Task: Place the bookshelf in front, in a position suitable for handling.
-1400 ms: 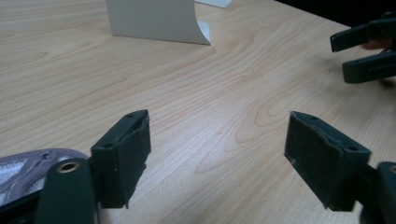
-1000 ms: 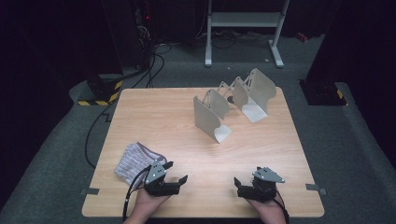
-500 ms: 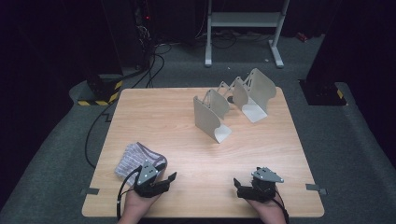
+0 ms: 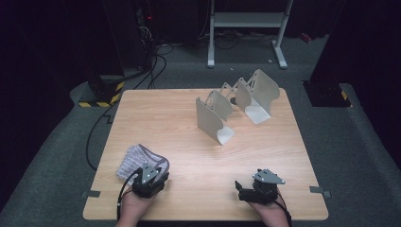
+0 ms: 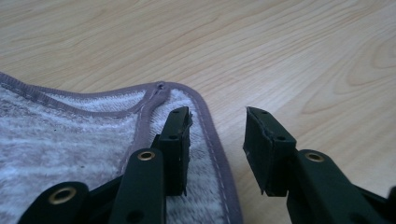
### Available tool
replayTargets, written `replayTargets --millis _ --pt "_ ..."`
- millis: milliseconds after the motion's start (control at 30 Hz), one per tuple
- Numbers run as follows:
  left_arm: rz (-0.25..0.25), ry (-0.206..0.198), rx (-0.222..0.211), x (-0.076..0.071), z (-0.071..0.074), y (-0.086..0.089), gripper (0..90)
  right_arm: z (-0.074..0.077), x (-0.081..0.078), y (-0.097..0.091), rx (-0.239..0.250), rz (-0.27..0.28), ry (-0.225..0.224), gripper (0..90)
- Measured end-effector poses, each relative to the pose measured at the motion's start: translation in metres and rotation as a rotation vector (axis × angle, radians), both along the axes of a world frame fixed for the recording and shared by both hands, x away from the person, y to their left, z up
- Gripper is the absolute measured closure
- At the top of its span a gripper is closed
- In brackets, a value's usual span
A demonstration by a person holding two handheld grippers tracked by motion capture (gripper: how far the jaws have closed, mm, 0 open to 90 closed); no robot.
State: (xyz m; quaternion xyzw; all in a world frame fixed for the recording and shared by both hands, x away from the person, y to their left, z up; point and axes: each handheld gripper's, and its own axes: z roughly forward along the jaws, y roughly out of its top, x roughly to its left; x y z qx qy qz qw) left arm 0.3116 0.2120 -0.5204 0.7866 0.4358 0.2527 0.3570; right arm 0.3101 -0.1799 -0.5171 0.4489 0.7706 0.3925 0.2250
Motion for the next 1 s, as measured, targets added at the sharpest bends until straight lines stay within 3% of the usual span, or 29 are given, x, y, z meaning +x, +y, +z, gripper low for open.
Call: replayTargets --millis 67,100,133,167,200,233,267,367,467,500,600,633,733,767,800,967,1000 --pt "0.014 -0.001 0.017 0.001 -0.001 0.0 60.7 0.0 0.0 0.0 0.0 0.001 0.0 2.6" --pt "0.025 -0.035 0.034 -0.003 0.001 0.001 62.0 0.001 -0.002 0.001 0.0 0.001 -0.004 2.9" --pt "0.038 -0.059 0.024 -0.007 0.005 0.005 62.4 0.001 -0.002 0.001 -0.001 0.002 -0.007 2.9" --pt "0.038 -0.059 0.024 -0.007 0.005 0.005 62.7 0.001 -0.002 0.001 -0.001 0.002 -0.007 2.9" --pt "0.059 -0.073 -0.017 -0.012 0.013 0.012 62.7 0.002 -0.003 0.0 0.0 0.0 -0.008 3.0" --pt "0.095 -0.082 -0.09 -0.017 0.021 0.022 62.1 0.002 -0.004 -0.001 0.003 -0.007 -0.007 3.2" --pt "0.111 -0.078 -0.11 -0.02 0.022 0.026 60.5 0.002 -0.004 -0.002 0.008 -0.011 -0.007 3.6" --pt "0.167 -0.043 -0.039 -0.028 0.016 0.032 54.1 0.002 -0.003 -0.003 0.008 -0.009 -0.007 3.6" --pt "0.2 -0.029 -0.068 -0.036 0.014 0.039 52.6 0.002 -0.003 -0.002 0.003 -0.003 -0.002 3.6" --pt "0.21 -0.016 -0.096 -0.041 0.014 0.044 52.6 0.002 -0.003 -0.001 0.003 -0.002 -0.003 3.6" --pt "0.207 0.004 -0.092 -0.046 0.014 0.051 55.2 0.002 -0.003 0.002 0.002 0.004 0.0 3.6" --pt "0.219 0.016 -0.091 -0.045 0.012 0.057 62.1 0.001 -0.002 0.003 -0.001 0.009 0.002 3.6" --pt "0.247 0.051 -0.078 -0.041 0.007 0.069 65.6 0.001 -0.002 0.005 -0.002 0.01 0.004 3.6" --pt "0.275 0.071 -0.086 -0.035 0.003 0.08 66.5 0.002 -0.003 0.005 -0.002 0.012 0.001 3.6" --pt "0.275 0.071 -0.086 -0.035 0.003 0.08 66.6 0.002 -0.003 0.005 -0.002 0.012 0.001 3.6" --pt "0.301 0.06 -0.02 -0.002 0.001 0.1 62.1 0.002 -0.003 0.003 0.0 0.01 0.0 3.7" --pt "0.301 0.06 -0.02 -0.002 0.001 0.1 60.1 0.002 -0.003 0.003 -0.001 0.01 0.0 3.8"
